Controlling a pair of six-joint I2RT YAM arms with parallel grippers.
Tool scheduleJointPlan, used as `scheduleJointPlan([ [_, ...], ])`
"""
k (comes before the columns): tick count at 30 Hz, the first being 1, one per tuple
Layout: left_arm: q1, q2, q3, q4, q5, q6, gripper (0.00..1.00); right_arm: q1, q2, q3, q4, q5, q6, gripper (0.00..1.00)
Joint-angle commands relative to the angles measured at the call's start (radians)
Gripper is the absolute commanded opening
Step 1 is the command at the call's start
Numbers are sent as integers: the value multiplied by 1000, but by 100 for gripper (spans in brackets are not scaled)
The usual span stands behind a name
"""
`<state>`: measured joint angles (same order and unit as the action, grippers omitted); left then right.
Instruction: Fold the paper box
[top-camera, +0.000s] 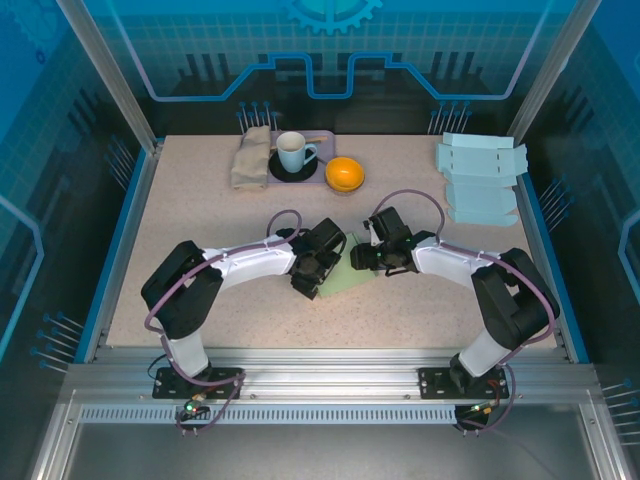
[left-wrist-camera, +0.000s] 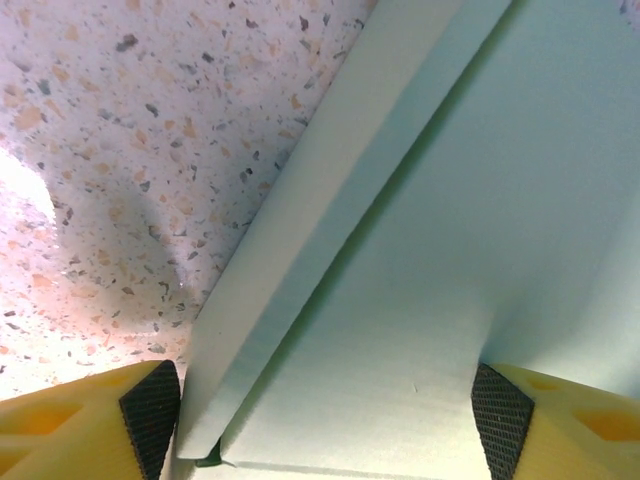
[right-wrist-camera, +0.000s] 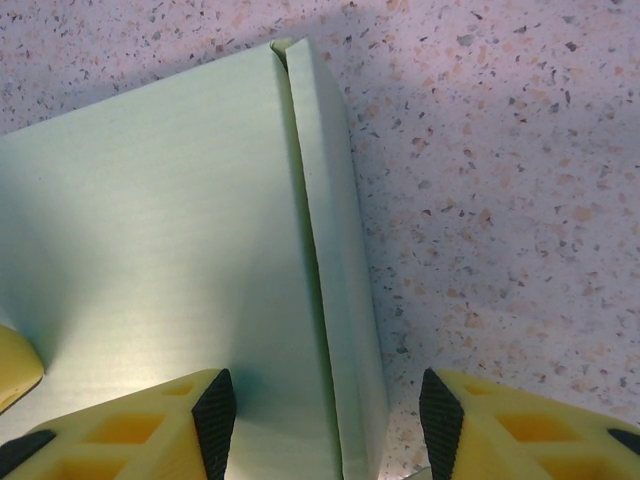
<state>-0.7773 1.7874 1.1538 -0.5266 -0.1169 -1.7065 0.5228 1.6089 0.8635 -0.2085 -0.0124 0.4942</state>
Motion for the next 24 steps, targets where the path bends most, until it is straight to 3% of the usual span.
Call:
scheduleJointPlan([
  [1, -6, 29, -2, -8, -31, -2, 79, -9, 5, -30, -72, -3, 1, 54],
  [17, 10, 29, -38, -68, -69, 30, 78, -27, -105, -9, -177, 29, -77, 55],
  [24, 13, 29, -42, -64, -72, 33, 78, -28, -152, -19, -199, -16, -119, 54],
])
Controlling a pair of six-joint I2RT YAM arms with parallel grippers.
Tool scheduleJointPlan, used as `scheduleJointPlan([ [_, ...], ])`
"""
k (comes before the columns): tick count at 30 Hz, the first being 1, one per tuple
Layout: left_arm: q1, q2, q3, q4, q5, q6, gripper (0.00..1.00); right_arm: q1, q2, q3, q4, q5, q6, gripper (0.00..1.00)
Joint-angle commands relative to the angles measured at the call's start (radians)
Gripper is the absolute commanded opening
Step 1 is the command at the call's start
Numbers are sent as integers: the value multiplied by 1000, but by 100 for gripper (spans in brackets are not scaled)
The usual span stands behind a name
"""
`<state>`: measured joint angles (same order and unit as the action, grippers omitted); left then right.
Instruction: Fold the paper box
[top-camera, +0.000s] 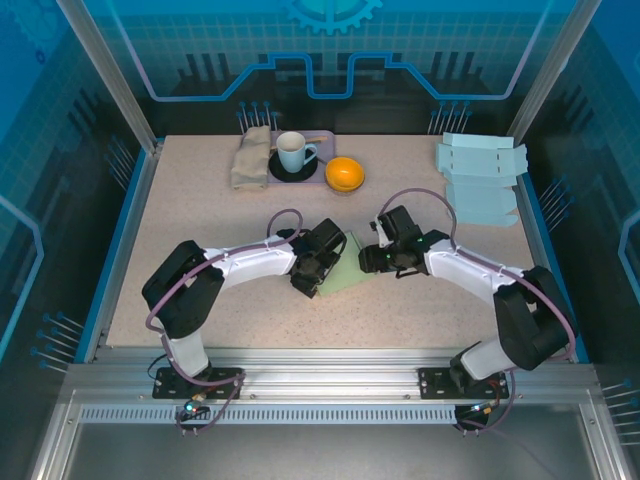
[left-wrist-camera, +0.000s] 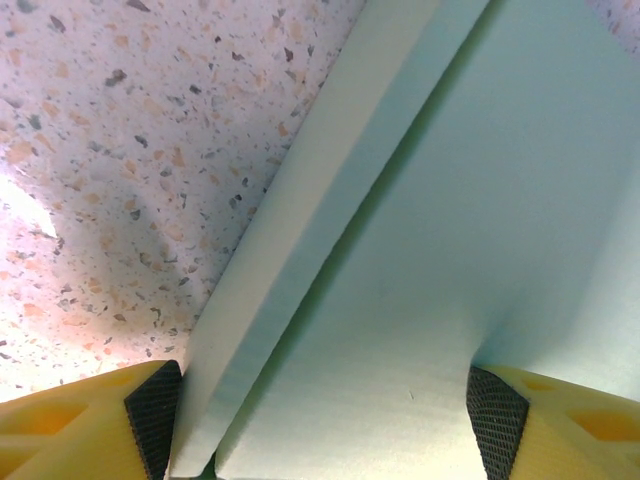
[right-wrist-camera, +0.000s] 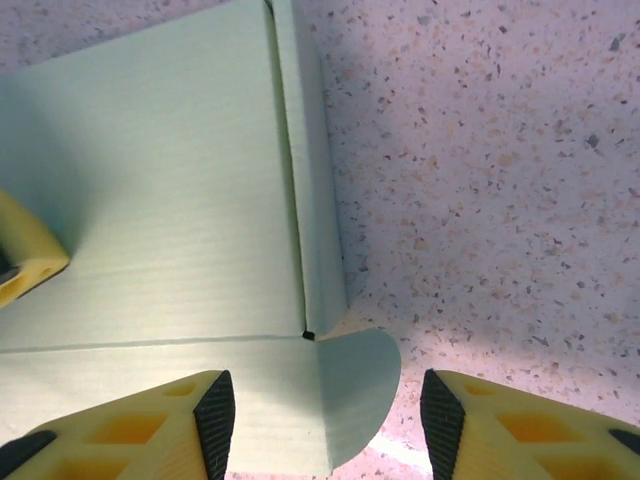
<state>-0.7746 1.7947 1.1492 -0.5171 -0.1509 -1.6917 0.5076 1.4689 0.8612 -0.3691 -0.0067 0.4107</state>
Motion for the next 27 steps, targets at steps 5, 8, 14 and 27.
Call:
scheduleJointPlan([
  [5, 10, 24, -37, -78, -39, 19, 78, -19, 22, -16, -15, -54, -29, 51],
  [8, 10, 21, -39, -84, -42, 19, 78, -20, 42, -19, 4, -83, -13, 51],
  [14, 12, 20, -42, -85, -44, 19, 78, -20, 99, -13, 21, -157, -10, 51],
  [27, 18, 30, -42, -93, -39, 21, 78, -20, 111, -7, 13, -175, -32, 41],
])
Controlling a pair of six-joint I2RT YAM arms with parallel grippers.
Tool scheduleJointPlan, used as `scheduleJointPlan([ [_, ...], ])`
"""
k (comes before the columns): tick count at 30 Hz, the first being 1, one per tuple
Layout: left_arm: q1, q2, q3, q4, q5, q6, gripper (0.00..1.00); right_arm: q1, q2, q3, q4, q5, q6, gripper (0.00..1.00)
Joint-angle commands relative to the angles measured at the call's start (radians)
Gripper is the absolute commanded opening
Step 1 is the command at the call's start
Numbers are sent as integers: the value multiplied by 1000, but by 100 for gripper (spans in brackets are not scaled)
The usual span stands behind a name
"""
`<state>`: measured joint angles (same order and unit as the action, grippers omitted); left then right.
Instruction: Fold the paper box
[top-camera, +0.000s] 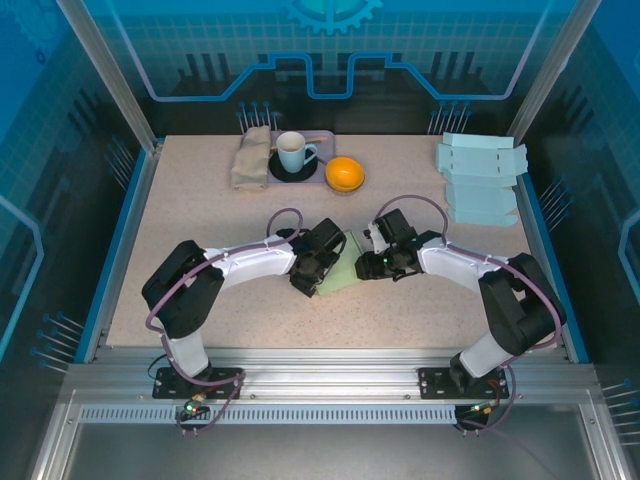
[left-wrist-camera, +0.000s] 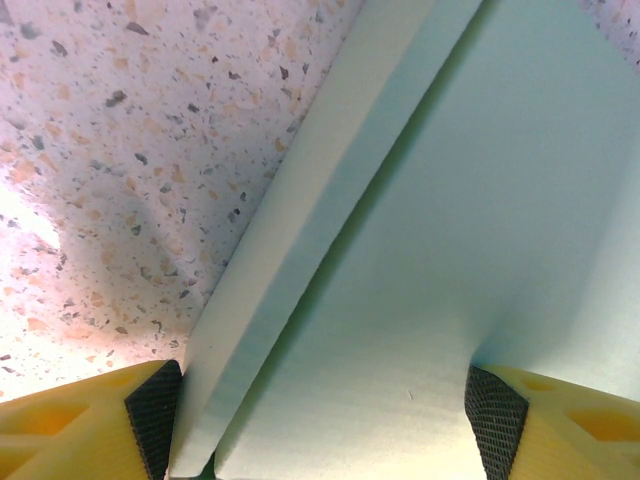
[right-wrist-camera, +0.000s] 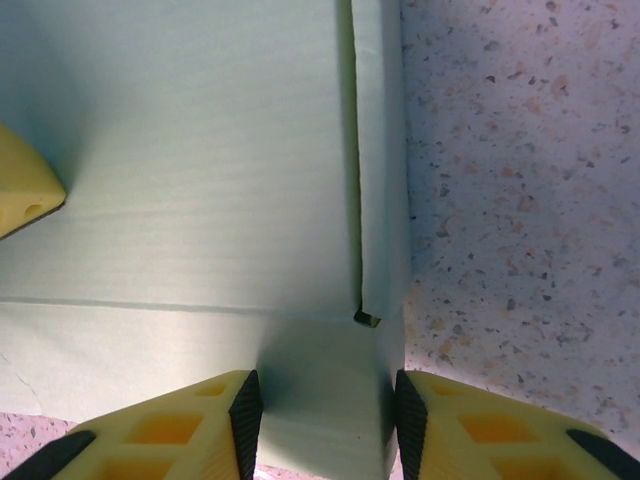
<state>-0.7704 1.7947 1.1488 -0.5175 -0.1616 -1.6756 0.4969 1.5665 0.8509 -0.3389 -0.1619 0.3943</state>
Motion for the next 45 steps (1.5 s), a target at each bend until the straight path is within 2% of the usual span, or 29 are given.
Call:
scheduleJointPlan([
  [1, 14, 31, -41, -94, -29, 5, 78, -10, 13, 4, -18, -21, -17, 41],
  [16, 18, 38, -52, -106, -43, 21, 77, -17, 42, -60, 100, -17, -49, 40],
  [29, 23, 55, -69, -121, -42, 47, 77, -70, 51, -144, 220, -50, -138, 39],
  [32, 25, 59, -76, -116, -35, 48, 76, -68, 58, -135, 231, -95, -163, 37],
  [42, 30, 67, -82, -124, -31, 54, 76, -76, 56, -114, 207, -73, -159, 37],
  [44, 34, 67, -84, -125, -32, 53, 76, -83, 42, -117, 203, -65, -146, 35],
  [45, 35, 66, -84, -126, -31, 54, 76, -89, 38, -115, 201, -65, -137, 30],
])
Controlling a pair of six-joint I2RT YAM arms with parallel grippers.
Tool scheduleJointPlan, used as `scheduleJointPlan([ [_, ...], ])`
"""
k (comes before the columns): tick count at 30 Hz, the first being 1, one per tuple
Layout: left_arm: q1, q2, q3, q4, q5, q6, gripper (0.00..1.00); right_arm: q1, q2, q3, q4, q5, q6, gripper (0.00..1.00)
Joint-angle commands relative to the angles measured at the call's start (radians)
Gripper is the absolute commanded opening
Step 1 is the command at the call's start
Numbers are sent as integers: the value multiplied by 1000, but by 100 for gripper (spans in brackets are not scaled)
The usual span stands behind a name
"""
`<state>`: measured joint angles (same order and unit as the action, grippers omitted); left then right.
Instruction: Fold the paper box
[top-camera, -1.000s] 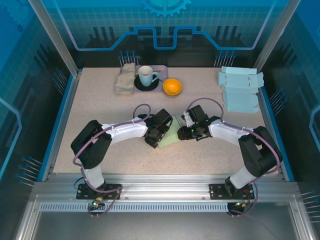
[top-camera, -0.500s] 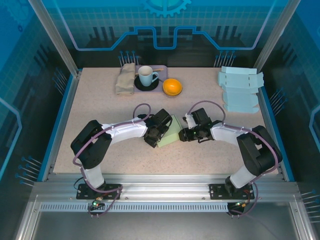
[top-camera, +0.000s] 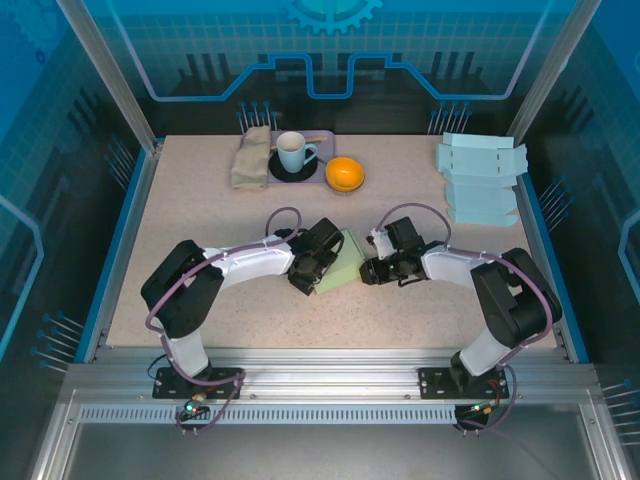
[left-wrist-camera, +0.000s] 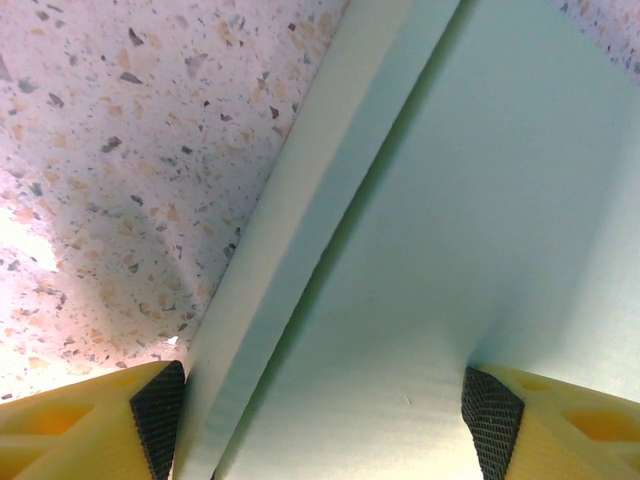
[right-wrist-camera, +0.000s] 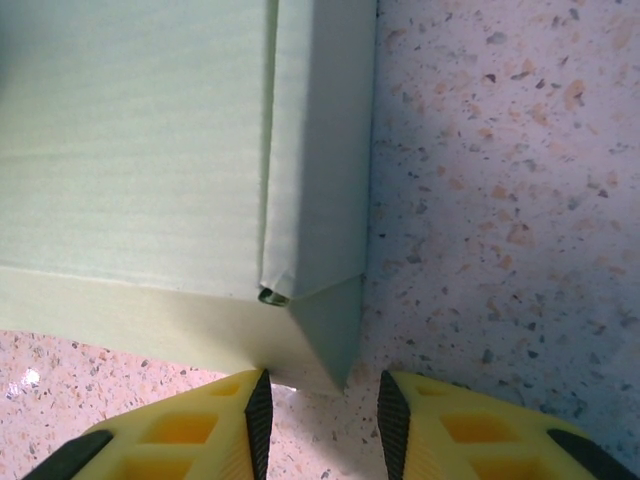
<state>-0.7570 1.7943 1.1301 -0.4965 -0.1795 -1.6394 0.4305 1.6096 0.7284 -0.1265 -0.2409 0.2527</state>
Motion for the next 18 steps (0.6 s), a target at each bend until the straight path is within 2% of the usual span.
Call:
scheduleJointPlan([
  [1, 21, 66, -66, -147, -13, 20, 76, -26, -7, 8, -16, 14, 14, 28],
  [6, 23, 75, -59, -147, -9, 27, 76, -30, 14, 32, -19, 12, 61, 22],
  [10, 22, 96, -41, -145, 12, 43, 76, -31, 24, 60, 26, -29, 118, 22],
  [13, 16, 112, -30, -128, 36, 64, 76, -32, 40, 67, 117, -77, 206, 19],
  [18, -2, 144, 7, -85, 103, 130, 75, -30, 134, 36, 377, -144, 409, 15],
])
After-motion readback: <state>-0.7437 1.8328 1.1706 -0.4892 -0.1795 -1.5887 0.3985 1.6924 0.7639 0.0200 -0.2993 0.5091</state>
